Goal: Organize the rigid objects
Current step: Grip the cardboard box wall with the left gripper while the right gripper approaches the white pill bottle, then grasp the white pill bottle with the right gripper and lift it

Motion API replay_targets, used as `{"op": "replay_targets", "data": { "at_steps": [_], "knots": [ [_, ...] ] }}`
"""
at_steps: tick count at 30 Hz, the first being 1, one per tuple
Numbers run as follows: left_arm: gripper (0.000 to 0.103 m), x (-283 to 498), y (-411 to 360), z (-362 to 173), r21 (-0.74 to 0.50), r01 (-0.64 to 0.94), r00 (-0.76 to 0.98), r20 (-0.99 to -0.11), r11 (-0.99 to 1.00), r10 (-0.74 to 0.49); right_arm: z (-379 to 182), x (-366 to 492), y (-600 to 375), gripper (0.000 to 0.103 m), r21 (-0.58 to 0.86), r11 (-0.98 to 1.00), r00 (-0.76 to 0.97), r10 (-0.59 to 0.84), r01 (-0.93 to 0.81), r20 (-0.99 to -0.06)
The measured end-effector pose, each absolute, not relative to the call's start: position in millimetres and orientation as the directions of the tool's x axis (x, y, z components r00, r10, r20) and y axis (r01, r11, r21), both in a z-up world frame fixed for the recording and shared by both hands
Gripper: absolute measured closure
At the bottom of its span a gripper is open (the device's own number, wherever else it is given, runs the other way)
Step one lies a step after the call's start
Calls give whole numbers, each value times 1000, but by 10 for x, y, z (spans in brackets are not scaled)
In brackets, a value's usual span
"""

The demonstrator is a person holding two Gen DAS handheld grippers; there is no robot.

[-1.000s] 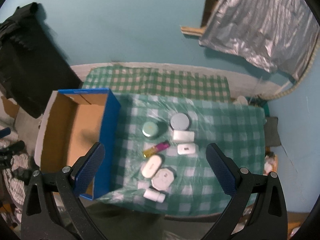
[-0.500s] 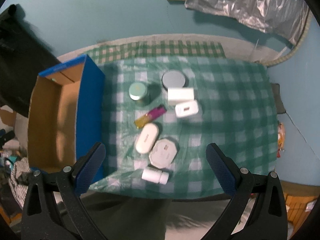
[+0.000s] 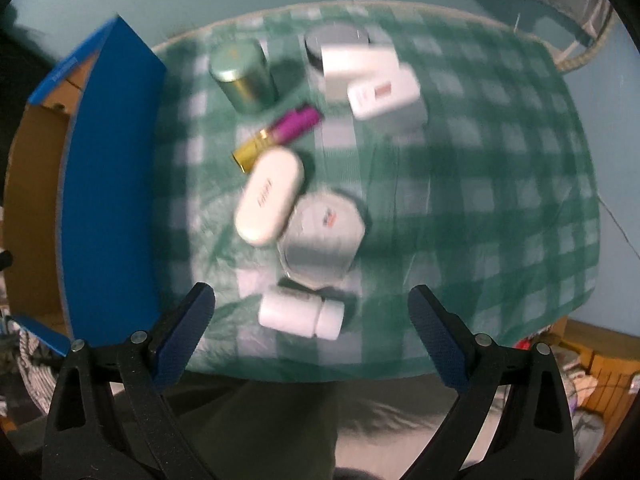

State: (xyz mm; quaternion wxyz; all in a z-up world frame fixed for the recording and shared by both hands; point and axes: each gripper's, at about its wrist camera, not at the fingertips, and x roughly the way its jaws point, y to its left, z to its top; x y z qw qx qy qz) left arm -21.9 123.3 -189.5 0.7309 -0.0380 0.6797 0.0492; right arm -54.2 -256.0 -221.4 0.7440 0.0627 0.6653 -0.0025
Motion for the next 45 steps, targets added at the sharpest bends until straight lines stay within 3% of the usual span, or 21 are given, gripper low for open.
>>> {"op": "replay_targets", "data": {
  "at_steps": [6, 11, 19, 21, 36, 45],
  "knots": [
    [17, -299, 1227, -2030, 15, -129, 43, -999, 992, 20, -2468, -640, -2522, 11, 94, 992, 91, 86, 81, -992],
    [41, -341, 1239, -2156, 30, -126, 5, -1000, 992, 31, -2572, -641, -2537, 15, 104, 990, 84, 96, 99, -992],
    [62, -411, 1274, -2305, 35, -121, -55, -998, 992, 28, -2764, -624, -2606, 30, 127, 986, 55, 122, 107, -991],
    [64, -423, 1279, -2321, 24, -111, -65, -998, 994, 17, -2837, -604, -2644, 40, 138, 985, 46, 134, 102, -990],
    [86, -430, 1330, -2319, 6, -61, -81, -997, 998, 1, -2763, -539, -2400, 45, 129, 991, 46, 130, -29, -990],
    [94, -439, 1259, -2348, 0, -22, -95, -995, 1000, -2, -2325, -448, -2361, 45, 130, 988, 88, 137, -80, -987]
  ]
}}
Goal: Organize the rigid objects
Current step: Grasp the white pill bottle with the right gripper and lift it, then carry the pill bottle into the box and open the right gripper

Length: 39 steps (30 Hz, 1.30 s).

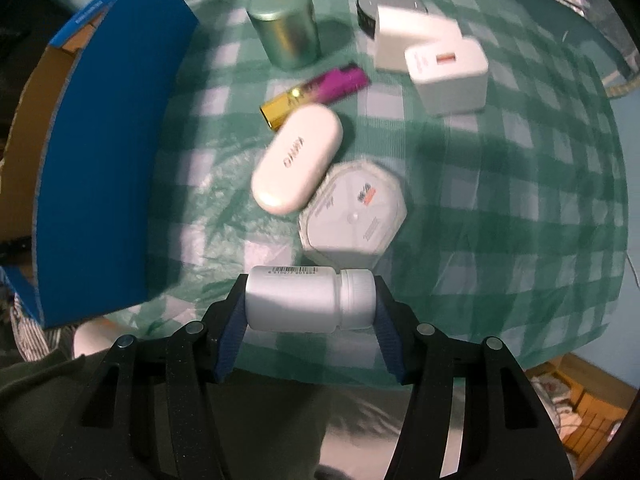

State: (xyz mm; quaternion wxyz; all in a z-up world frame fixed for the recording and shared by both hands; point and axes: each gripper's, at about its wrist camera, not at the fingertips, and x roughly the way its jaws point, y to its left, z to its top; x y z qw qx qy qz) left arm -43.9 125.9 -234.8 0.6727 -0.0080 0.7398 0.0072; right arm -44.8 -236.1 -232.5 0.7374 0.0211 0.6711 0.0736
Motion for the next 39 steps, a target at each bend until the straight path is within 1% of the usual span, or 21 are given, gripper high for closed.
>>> {"op": "replay_targets", "data": {
  "at_steps": [12, 18, 22, 28, 34, 39],
  "knots": [
    [95, -450, 1259, -2429, -5, 1, -92, -996, 1000, -5, -2006, 1, -2220, 45, 128, 976, 144, 155, -176, -977],
    [95, -434, 1190, -2433, -8, 15, -94, -996, 1000, -6, -1654, 175, -2087, 45, 156, 959, 166, 198, -235, -966],
    [95, -429, 1160, -2431, -12, 17, -90, -996, 1000, -11, -1457, 403, -1837, 45, 157, 941, 194, 221, -300, -956],
    [95, -479, 1114, -2445, -15, 22, -90, -996, 1000, -13, -1306, 762, -1416, 45, 147, 908, 219, 248, -393, -944],
    [95, -481, 1126, -2466, -15, 27, -89, -996, 1000, -13, -1318, 994, -1030, 45, 130, 875, 214, 255, -467, -943],
    [95, -492, 1155, -2480, -20, 21, -91, -996, 1000, -18, -1459, 1090, -737, 45, 113, 839, 183, 244, -533, -952]
  ]
}}
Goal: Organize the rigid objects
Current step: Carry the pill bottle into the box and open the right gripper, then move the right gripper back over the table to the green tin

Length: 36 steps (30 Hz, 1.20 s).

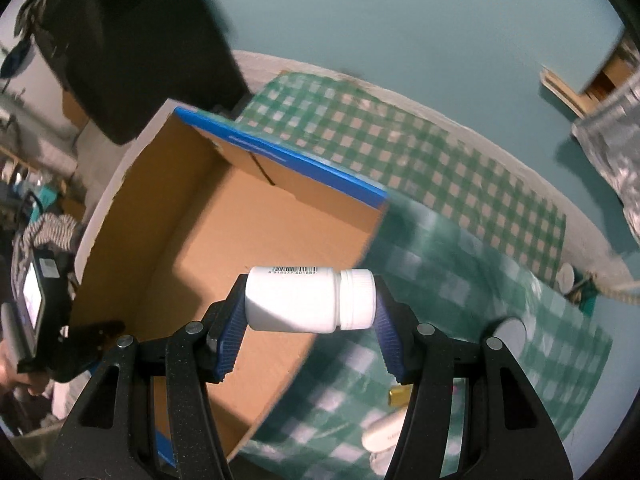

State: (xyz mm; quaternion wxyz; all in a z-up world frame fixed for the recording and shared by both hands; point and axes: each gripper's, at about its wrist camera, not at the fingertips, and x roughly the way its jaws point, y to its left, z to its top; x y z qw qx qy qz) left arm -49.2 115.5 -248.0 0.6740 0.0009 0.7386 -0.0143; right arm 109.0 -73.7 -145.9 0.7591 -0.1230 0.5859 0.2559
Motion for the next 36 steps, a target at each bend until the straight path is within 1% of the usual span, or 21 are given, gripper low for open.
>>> {"op": "replay_targets", "data": {
  "at_steps": [8, 15, 19, 31, 34, 36],
  "knots": [
    [95, -507, 1179, -2491, -21, 15, -96, -995, 1000, -19, -1699, 1188, -472, 45, 103, 810, 129, 215, -577, -968],
    [95, -517, 1218, -2494, -19, 10, -99, -995, 1000, -18, -1909, 1233, -413, 45, 95, 811, 95, 182, -577, -979],
    [95, -518, 1208, -2503, -17, 12, -103, -995, 1000, -16, -1913, 1218, -388, 45, 70, 804, 113, 168, -591, -979],
    [95, -538, 1183, -2502, -17, 15, -104, -994, 1000, -15, -1849, 1255, -419, 44, 74, 817, 125, 176, -572, -977],
    [95, -548, 1181, -2499, -18, 16, -103, -995, 1000, -16, -1759, 1250, -455, 41, 79, 821, 137, 189, -565, -972],
    [95, -549, 1186, -2502, -18, 15, -104, -994, 1000, -17, -1692, 1235, -490, 38, 80, 824, 149, 195, -562, -969]
  ]
}}
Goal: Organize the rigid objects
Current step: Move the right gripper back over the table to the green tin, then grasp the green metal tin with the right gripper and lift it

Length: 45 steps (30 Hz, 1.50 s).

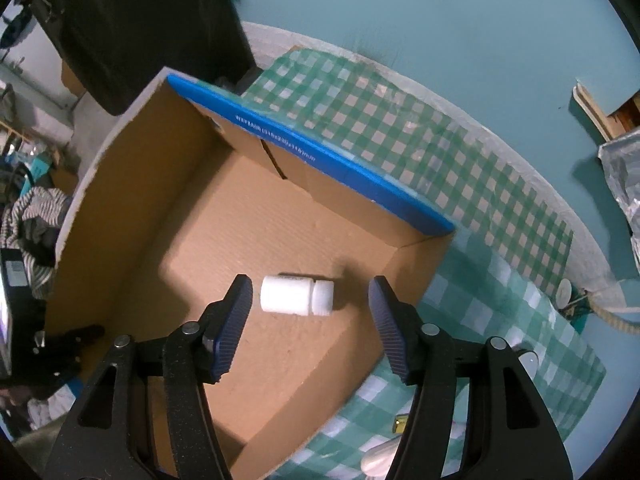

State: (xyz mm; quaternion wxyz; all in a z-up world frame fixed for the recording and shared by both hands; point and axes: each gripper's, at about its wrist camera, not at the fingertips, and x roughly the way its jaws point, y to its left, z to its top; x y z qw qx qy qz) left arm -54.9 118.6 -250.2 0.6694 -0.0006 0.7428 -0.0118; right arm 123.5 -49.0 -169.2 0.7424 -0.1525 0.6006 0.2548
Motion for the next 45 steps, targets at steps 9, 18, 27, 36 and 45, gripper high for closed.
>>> {"op": "replay_targets", "data": {
  "at_steps": [9, 18, 27, 36, 45],
  "knots": [
    [95, -554, 1218, -2483, -22, 13, -94, -995, 1000, -21, -1391, 1156, -763, 34, 68, 844, 194, 199, -532, -960],
    [95, -574, 1195, -2458, -15, 20, -83, -996, 1000, -14, -1318, 1168, -1352, 34, 63, 899, 204, 166, -434, -965],
    [95, -604, 1192, -2418, -10, 24, -69, -998, 1000, -9, -1517, 1192, -1904, 34, 68, 948, 176, 128, -312, -976],
    [95, -615, 1123, -2401, -5, 23, -73, -997, 1000, -3, -1860, 1202, -2124, 34, 98, 962, 128, 134, -256, -983],
    [95, -631, 1104, -2414, -4, 31, -78, -997, 1000, -1, -2165, 1203, -2138, 34, 92, 967, 98, 118, -239, -988]
  ]
}}
